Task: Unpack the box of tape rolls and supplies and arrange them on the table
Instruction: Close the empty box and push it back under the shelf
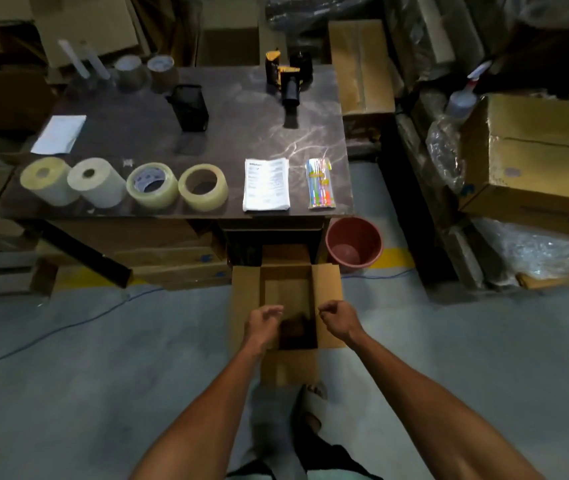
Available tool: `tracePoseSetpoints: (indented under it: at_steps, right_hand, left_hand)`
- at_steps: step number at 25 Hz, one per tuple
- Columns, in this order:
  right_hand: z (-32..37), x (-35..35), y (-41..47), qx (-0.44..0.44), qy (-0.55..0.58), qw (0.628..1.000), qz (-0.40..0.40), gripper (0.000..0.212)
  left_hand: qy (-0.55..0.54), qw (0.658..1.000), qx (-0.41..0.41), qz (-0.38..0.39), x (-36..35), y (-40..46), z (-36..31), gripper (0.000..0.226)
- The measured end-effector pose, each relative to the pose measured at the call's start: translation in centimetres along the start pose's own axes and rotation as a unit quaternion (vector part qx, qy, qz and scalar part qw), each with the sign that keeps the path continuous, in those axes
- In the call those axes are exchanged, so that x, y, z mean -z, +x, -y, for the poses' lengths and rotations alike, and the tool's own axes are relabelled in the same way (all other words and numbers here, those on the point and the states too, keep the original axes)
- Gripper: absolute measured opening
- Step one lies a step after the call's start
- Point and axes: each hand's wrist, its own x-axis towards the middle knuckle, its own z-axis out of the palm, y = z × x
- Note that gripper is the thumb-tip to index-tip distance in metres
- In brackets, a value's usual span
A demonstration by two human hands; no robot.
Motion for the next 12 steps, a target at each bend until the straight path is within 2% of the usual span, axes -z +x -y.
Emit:
tracePoseSetpoints:
  at_steps: [6,12]
  right_hand:
    - [-6.3,-7.8,1.4,-0.019,-0.054,0.998,0.026,0.028]
    - [-16.0,-16.3,5.0,-0.034,-0.088,0.994,0.051,0.036]
  left_hand:
    - [0.042,0.998,0.029,0.03,-1.2,2.7,11.6,0.024]
    - [0.103,0.99,0.07,0.062,-3.4,8.2,25.6,0.036]
